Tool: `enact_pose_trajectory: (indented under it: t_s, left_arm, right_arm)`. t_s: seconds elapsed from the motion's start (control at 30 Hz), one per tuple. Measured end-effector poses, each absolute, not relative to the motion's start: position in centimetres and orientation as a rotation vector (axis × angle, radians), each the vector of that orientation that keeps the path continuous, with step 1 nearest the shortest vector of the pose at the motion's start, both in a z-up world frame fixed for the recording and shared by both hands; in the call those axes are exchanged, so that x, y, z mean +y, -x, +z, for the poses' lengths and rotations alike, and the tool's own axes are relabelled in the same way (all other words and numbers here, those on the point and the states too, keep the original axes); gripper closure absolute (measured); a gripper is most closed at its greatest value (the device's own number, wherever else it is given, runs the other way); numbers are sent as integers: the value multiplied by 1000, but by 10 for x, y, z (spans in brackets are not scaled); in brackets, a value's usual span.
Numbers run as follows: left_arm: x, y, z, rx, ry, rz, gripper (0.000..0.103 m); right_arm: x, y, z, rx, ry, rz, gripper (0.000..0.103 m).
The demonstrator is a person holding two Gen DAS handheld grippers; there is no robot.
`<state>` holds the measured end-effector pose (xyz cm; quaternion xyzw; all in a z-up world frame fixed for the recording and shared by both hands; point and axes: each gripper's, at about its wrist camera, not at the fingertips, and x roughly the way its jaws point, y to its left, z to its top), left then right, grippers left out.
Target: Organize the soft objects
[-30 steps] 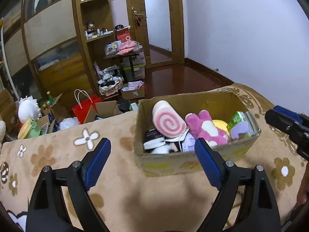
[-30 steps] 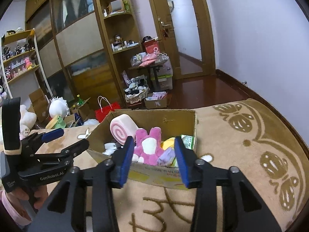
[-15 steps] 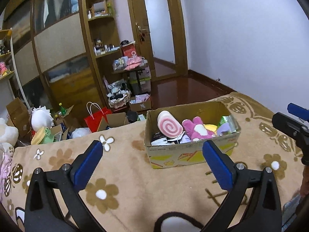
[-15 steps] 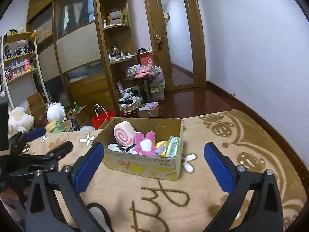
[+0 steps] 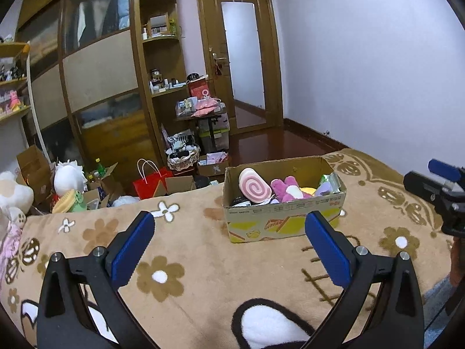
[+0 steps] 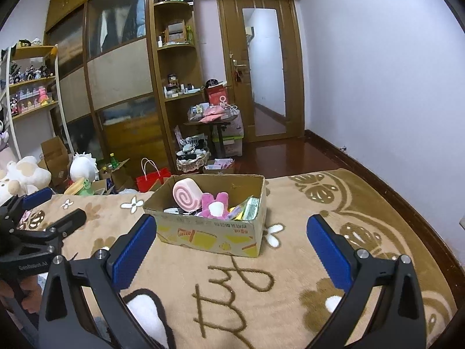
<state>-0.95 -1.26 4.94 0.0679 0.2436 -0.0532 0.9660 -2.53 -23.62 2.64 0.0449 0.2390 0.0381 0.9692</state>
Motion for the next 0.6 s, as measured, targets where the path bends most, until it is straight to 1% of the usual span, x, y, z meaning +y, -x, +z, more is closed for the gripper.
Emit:
enact_pose_trajectory:
  t_s: [0.6]
  left_arm:
    - [-4, -10, 18, 543, -107, -123, 1]
  right_arm:
    - [-239, 14, 8, 528, -67, 22, 0]
